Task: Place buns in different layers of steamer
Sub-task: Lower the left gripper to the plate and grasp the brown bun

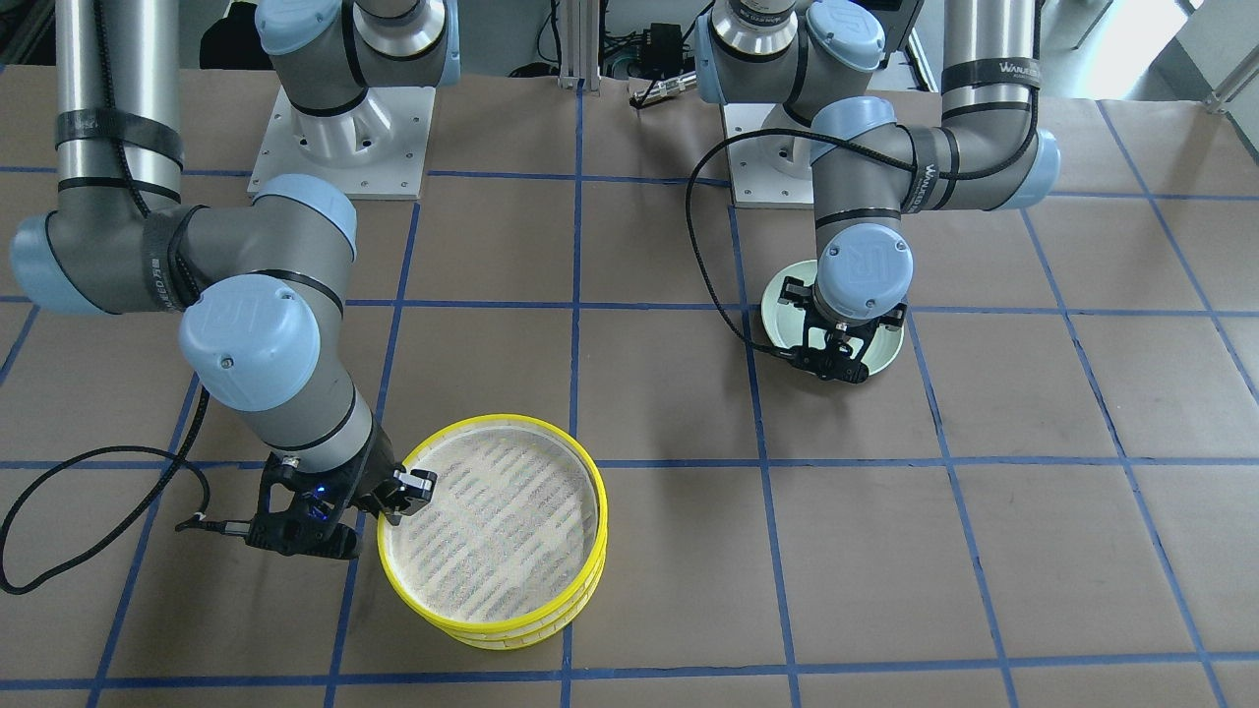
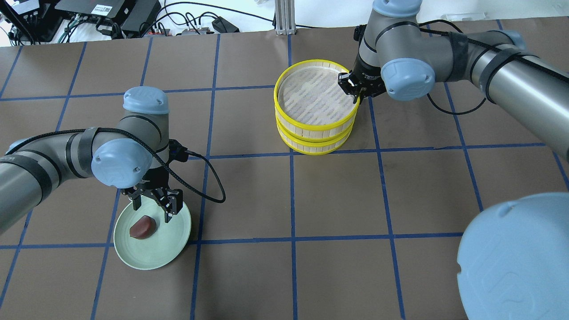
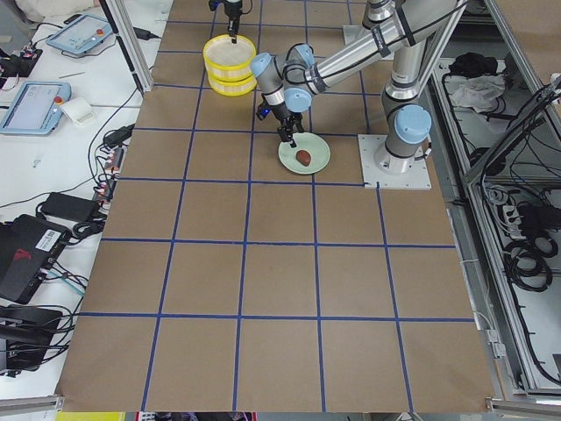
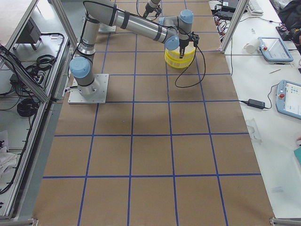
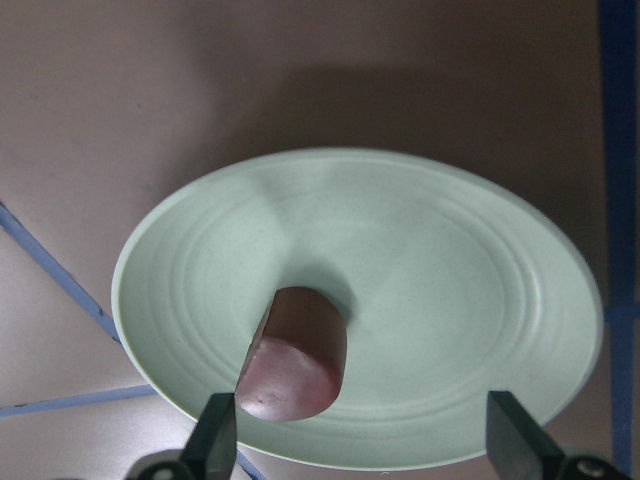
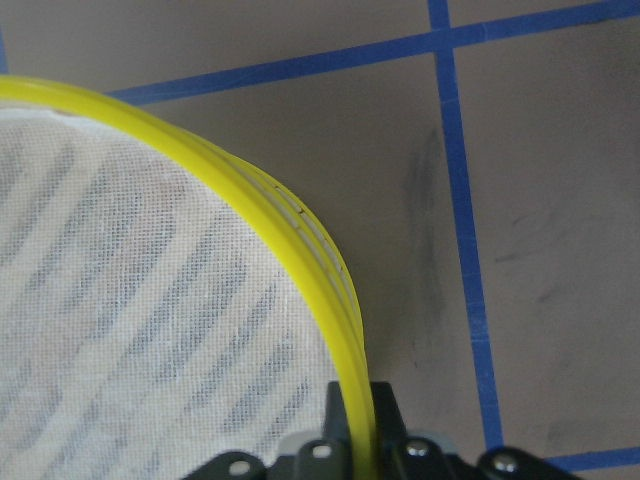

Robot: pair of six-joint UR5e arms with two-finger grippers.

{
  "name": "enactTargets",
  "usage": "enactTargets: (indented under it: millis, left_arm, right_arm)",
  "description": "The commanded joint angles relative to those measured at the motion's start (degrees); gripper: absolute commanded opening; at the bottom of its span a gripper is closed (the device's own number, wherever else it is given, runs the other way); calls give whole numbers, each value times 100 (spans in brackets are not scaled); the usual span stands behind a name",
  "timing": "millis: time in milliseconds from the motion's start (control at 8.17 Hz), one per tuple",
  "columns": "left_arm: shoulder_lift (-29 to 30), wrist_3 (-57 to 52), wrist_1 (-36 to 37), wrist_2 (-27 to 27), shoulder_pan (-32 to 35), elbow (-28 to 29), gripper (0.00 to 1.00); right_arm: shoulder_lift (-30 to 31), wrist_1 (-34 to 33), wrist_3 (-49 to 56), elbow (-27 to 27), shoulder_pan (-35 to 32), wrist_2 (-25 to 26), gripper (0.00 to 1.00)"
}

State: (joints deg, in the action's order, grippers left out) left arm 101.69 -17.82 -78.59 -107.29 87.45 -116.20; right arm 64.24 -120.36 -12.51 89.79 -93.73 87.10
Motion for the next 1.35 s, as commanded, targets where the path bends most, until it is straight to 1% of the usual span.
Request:
enactTargets:
  millis: [0, 245, 367, 734, 856, 1223]
  left_arm:
    - [193, -11, 307, -63, -17, -139, 88]
    - [282, -11, 414, -248, -26, -140, 88]
    - [282, -11, 414, -466, -26, -148, 88]
    - [282, -11, 414, -433, -53, -227, 88]
    - [290, -11, 414, -433, -61, -254, 86]
    - [299, -2, 440, -433, -62, -350, 83]
  right_arm:
    - [1, -22, -15, 4, -13, 0, 3]
    - [-17, -40, -6, 4, -13, 9, 3]
    - [-17, -40, -6, 4, -13, 0, 3]
    - [-26, -40, -6, 13, -13, 0, 3]
    - [-26, -40, -6, 13, -13, 0, 3]
    - [-34, -57, -6, 13, -13, 9, 3]
